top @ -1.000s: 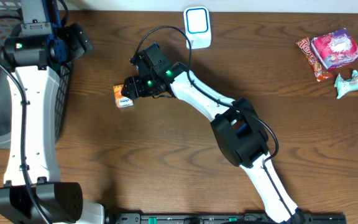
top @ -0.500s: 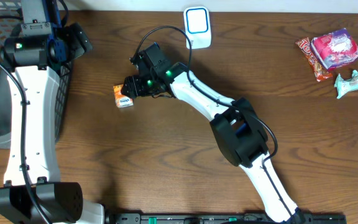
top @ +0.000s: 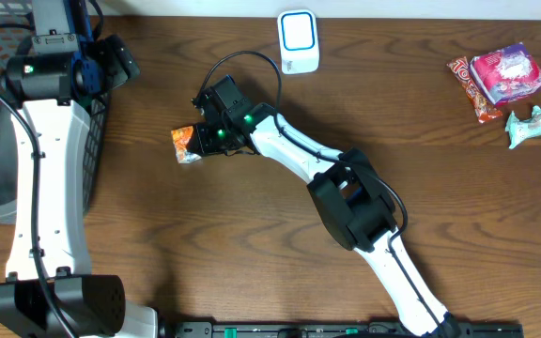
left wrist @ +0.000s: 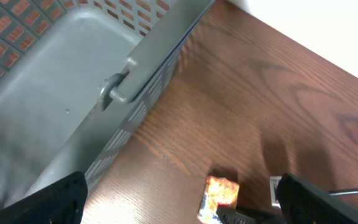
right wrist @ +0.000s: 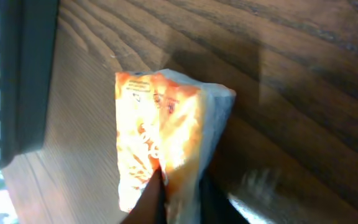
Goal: Scan the item barcode
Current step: 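Close the right gripper on the orange box and lift it, then hold the orange box up in front of the white scanner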
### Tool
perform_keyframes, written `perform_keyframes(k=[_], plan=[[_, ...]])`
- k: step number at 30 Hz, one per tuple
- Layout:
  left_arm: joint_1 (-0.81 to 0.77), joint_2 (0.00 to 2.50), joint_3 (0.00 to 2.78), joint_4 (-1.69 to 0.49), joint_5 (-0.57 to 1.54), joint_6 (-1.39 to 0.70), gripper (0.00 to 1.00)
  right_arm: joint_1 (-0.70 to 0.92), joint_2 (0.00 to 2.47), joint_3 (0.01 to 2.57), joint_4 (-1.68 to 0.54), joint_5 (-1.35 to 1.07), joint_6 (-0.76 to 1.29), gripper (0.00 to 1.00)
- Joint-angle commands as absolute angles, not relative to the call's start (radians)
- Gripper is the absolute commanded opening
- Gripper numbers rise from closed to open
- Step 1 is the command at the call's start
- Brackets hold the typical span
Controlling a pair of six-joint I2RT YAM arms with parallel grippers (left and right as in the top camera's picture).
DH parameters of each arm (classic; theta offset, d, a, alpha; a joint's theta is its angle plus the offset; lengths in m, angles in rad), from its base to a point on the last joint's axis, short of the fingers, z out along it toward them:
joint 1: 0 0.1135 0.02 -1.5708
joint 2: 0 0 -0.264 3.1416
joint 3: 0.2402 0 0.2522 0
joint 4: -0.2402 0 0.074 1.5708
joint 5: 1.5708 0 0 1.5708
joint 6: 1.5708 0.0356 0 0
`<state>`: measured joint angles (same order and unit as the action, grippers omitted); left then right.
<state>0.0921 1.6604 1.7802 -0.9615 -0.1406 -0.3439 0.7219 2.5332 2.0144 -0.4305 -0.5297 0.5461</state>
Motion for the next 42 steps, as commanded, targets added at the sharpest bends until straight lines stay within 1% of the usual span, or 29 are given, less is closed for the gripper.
perform_keyframes(k=[1,6,8,14,18,24,42], plan=[[0.106,1.648,1.786,-0.964,-0.161,-0.354,0.98,0.712,2.583,2.006,-0.445,-0.546,0.546,0.01],[0.106,1.648,1.786,-0.964,-0.161,-0.354,0.98,0.670,2.583,2.007,-0.441,-0.652,0.546,0.01],[0.106,1.648,1.786,-0.964,-0.161,-0.354,0.98,0.643,2.583,2.007,-0.428,-0.732,0.546,0.01],[0.106,1.648,1.786,-0.964,-0.161,-0.354,0.98,0.521,2.583,2.007,-0.324,-1.152,0.551,0.01],[0.106,1.648,1.786,-0.964,-0.161,-0.354,0.98,0.465,2.583,2.007,-0.329,-1.271,0.571,0.01],[0.106,1.648,1.786,-0.964,-0.161,-0.354,0.98,0.426,2.580,2.007,-0.332,-1.347,0.572,0.01],[0.106,1.648,1.786,-0.964,-0.161,-0.354,0.98,0.409,2.515,2.007,-0.325,-1.443,0.556,0.01]])
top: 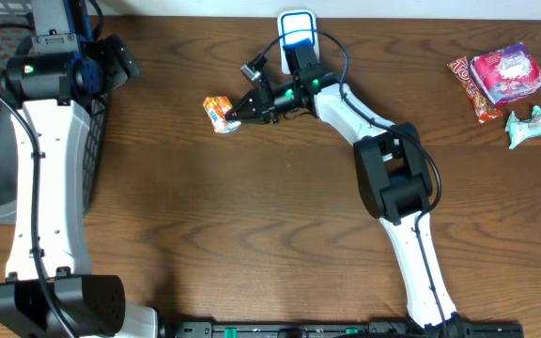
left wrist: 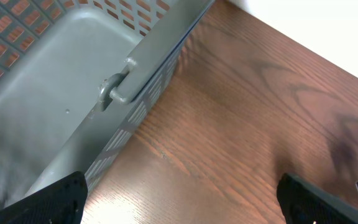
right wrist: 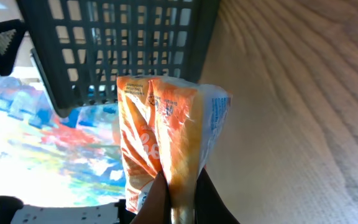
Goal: Scan the item barcode
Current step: 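Hold the orange box up in front of the white scanner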
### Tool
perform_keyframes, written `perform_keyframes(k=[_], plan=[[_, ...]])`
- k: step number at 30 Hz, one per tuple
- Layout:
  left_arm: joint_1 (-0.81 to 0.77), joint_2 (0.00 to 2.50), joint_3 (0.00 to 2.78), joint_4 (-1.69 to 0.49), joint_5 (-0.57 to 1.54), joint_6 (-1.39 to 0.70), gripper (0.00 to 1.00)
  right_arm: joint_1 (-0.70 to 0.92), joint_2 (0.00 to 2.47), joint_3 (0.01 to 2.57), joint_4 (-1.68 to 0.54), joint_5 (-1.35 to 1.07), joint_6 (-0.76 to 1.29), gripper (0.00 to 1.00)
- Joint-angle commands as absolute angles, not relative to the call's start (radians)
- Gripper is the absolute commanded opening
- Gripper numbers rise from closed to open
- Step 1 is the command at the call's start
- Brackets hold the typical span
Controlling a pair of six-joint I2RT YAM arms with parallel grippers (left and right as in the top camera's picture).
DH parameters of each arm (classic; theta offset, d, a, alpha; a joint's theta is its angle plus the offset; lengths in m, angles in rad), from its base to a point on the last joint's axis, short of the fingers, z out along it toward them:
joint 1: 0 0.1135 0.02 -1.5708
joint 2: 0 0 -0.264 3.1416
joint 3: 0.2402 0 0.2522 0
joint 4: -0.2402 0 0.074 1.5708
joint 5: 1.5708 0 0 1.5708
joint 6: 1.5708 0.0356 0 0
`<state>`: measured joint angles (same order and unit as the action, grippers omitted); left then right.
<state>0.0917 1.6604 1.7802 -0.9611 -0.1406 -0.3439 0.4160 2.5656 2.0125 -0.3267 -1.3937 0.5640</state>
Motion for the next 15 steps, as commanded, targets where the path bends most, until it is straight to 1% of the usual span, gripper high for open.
perform_keyframes(k=[1,5,10,12,13,15], plan=[[0.106,1.648,1.786,-0.964,-0.161,-0.354,0.98,0.409,2.513,2.007,-0.325,-1.442,0.550,0.01],[0.106,1.648,1.786,-0.964,-0.161,-0.354,0.98,0.410,2.492,2.007,-0.327,-1.413,0.537,0.01],[0.106,1.648,1.786,-0.964,-0.161,-0.354,0.98,0.417,2.404,2.007,-0.356,-1.240,0.491,0.01],[0.106,1.648,1.786,-0.964,-0.161,-0.354,0.98,0.418,2.345,2.007,-0.434,-1.068,0.427,0.01],[0.106,1.648,1.786,-0.964,-0.161,-0.354,0.98,0.418,2.310,2.007,-0.492,-0.938,0.395,0.01],[0.106,1.648,1.786,-0.964,-0.161,-0.354,0.98,0.418,2.238,2.007,-0.599,-0.606,0.346,0.01]])
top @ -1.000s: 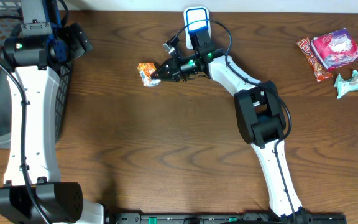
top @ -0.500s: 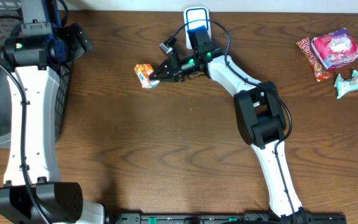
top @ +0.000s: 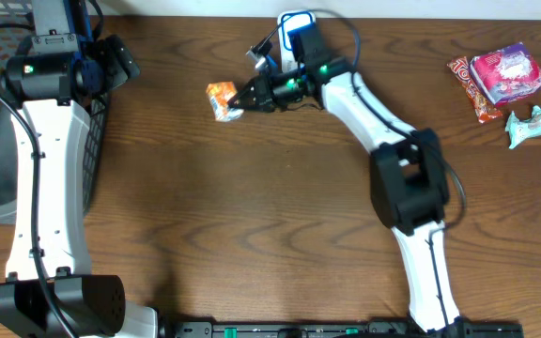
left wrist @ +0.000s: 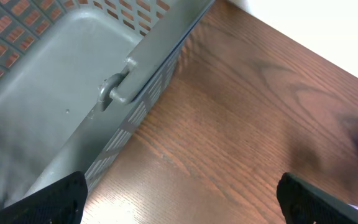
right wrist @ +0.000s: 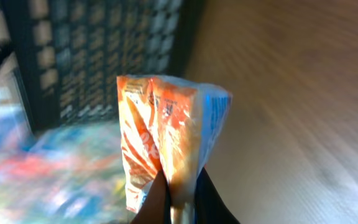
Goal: Scan the item barcode
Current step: 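Hold the orange box up in front of the white scanner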
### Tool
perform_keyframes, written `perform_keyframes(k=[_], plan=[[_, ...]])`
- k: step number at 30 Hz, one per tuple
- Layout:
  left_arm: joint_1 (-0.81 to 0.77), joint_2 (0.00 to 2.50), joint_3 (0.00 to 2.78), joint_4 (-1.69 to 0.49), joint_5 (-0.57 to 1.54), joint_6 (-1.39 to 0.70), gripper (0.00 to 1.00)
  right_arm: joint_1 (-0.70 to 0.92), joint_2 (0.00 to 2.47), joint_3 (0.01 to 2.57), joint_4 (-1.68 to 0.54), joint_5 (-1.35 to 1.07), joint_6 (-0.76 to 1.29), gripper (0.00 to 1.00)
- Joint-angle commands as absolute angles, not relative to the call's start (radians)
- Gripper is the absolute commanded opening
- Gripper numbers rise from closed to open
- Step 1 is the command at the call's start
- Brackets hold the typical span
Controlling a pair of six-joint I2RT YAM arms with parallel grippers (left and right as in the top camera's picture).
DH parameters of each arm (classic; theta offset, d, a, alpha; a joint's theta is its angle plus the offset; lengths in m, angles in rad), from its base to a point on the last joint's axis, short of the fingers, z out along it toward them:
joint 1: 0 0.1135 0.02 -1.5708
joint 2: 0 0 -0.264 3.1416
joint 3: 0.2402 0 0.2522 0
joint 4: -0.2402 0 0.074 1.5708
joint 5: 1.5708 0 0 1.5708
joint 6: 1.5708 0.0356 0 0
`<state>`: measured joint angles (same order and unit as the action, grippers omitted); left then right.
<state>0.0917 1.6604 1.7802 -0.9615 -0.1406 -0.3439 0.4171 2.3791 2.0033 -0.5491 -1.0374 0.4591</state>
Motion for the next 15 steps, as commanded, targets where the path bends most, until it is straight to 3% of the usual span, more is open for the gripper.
perform_keyframes(k=[1,4,7,15], plan=[[0.106,1.648,1.786,-0.964,-0.161,-0.354,0.98,0.419,2.207,2.007,-0.638,-0.417,0.335,0.01],[0.106,1.648,1.786,-0.964,-0.161,-0.354,0.98,0.430,2.136,2.007,-0.671,0.109,0.318,0.01],[0.106,1.648,1.786,-0.964,-0.161,-0.354,0.98,0.439,2.122,2.007,-0.599,0.433,0.198,0.01],[0.106,1.648,1.786,-0.964,-0.161,-0.354,0.98,0.431,2.247,2.006,-0.318,0.507,-0.149,0.01]])
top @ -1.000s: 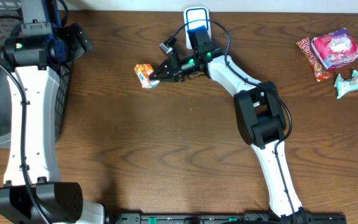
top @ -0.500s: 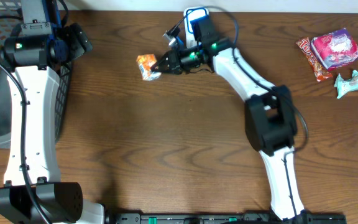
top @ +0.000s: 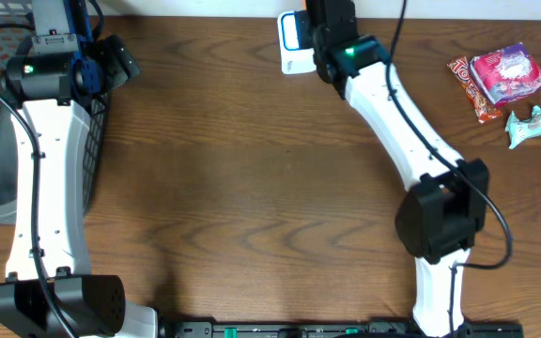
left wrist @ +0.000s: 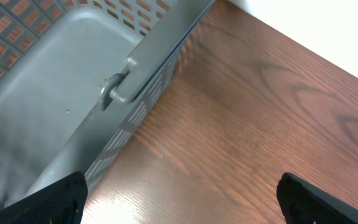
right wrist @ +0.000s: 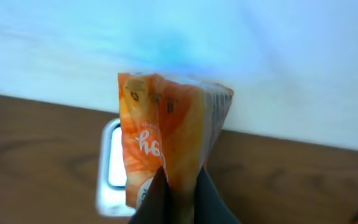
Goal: Scan the item barcode
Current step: 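Hold the orange box up in front of the white scanner, then carry the orange box right and release it on the item pile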
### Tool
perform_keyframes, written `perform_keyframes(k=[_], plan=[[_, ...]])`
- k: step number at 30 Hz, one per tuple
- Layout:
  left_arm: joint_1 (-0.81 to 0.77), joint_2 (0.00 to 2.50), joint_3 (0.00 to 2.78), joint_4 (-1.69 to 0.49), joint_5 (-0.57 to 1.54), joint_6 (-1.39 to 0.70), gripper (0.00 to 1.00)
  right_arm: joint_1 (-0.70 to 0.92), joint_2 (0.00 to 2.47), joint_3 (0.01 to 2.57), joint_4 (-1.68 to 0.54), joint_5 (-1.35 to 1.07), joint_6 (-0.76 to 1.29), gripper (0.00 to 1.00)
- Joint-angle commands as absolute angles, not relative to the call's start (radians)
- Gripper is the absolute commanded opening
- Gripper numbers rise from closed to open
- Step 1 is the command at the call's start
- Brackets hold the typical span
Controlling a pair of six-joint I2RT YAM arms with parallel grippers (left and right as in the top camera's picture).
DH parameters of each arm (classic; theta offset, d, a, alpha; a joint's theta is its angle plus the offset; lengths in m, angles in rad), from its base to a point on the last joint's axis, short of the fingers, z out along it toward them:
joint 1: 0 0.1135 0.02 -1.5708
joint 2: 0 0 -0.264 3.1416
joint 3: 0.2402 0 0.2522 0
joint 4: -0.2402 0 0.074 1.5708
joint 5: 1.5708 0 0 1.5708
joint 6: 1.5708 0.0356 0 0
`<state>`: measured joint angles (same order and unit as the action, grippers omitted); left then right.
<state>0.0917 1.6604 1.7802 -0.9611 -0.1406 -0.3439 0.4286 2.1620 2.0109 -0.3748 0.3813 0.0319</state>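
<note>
In the right wrist view my right gripper (right wrist: 179, 180) is shut on an orange and white snack packet (right wrist: 166, 124), held upright. Just behind the packet the white scanner (right wrist: 112, 171) stands on the brown table, with a pale wall beyond it. From overhead the right gripper (top: 325, 23) sits at the table's back edge beside the scanner (top: 292, 42); the packet itself is hidden there. My left gripper (left wrist: 179, 183) hangs open and empty over the table by the basket, at the far left in the overhead view (top: 120, 58).
A dark mesh basket fills the left edge, with its grey rim and handle (left wrist: 114, 90) in the left wrist view. A pile of snack packets (top: 501, 75) and a teal wrapper (top: 531, 125) lie at the far right.
My right gripper has moved with the packet from left of the scanner to the table's back edge at the scanner. The wrist view has turned from the basket to the scanner and wall.
At first my right gripper was shut on the packet low over the table near the basket. Then it held it raised, closer to the scanner, with the basket behind. Then slightly further back. Now the packet is right in front of the scanner. The left arm stayed still.
</note>
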Motion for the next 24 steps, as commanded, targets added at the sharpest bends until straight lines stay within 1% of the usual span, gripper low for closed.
perform_keyframes(k=[1,7,18,24], plan=[[0.106,1.648,1.786,-0.964,-0.161,-0.354,0.98,0.431,2.262,2.006,-0.292,0.507,-0.165,0.01],[0.106,1.648,1.786,-0.964,-0.161,-0.354,0.98,0.432,2.342,2.006,-0.170,0.508,-0.186,0.01],[0.106,1.648,1.786,-0.964,-0.161,-0.354,0.98,0.433,2.352,2.006,-0.182,0.505,-0.192,0.01],[0.106,1.648,1.786,-0.964,-0.161,-0.354,0.98,0.433,2.352,2.006,-0.215,0.383,-0.192,0.01]])
